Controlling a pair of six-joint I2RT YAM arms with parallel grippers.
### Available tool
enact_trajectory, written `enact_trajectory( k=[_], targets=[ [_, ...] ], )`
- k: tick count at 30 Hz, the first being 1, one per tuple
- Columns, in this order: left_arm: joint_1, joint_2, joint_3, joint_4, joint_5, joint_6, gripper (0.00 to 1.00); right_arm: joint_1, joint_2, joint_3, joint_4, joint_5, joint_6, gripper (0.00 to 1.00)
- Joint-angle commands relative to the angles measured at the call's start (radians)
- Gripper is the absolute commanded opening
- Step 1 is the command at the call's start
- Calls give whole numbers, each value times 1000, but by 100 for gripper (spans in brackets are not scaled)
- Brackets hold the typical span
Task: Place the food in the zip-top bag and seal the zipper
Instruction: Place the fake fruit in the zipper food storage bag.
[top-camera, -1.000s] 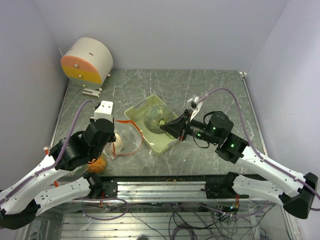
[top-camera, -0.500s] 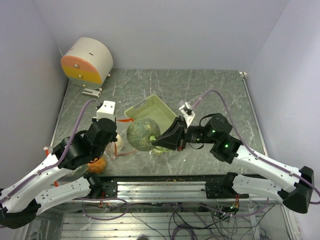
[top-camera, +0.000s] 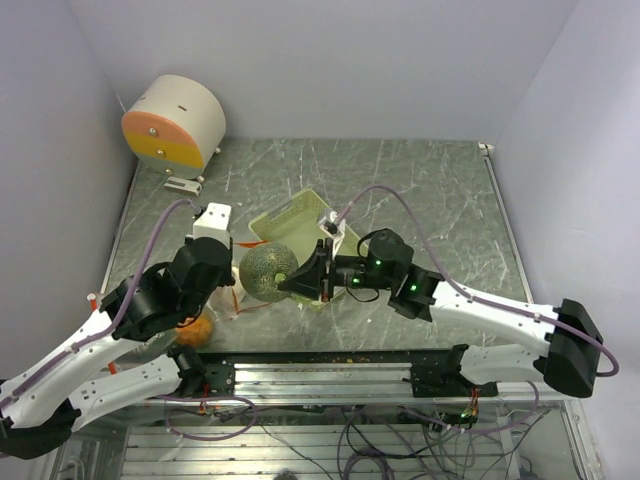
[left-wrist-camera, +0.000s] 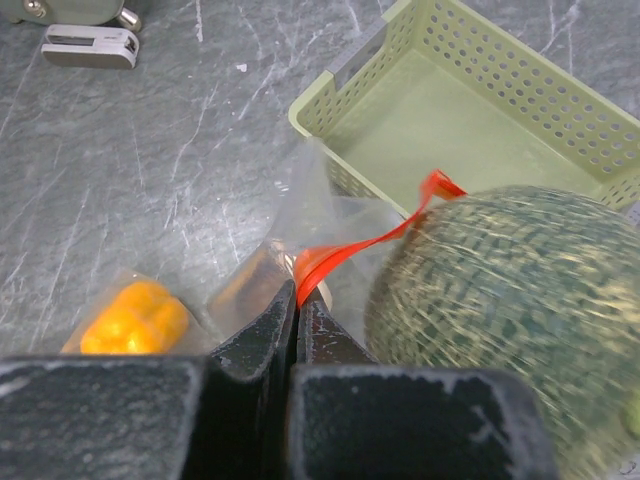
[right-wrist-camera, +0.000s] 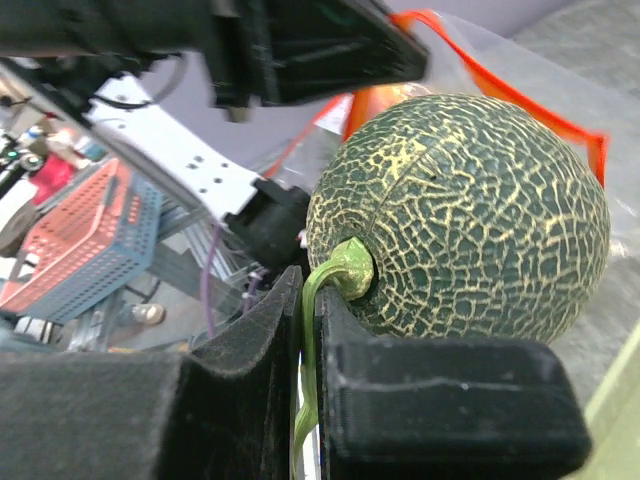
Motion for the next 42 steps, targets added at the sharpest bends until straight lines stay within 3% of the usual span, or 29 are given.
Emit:
enact_trajectory(
  k=[1,13,25,29,35,42],
  targets=[
    [4,-23,23,30,33,1,7,1,58,-3,40,124,-41,0],
    [5,-19,-6,52,46,3,7,9,168,116,60,163,37,0],
    [5,0,2,56,46,10,7,142,260,189,-69,70,-52,0],
    [5,6,3,59,58,5,7,147,261,188,-117,143,-81,0],
    [4,19,10,55,78,-2,7,138,252,243,-157,428,-88,0],
    [4,25,4,64,91,-4,7,119,296,294,-111,483,24,0]
  ],
)
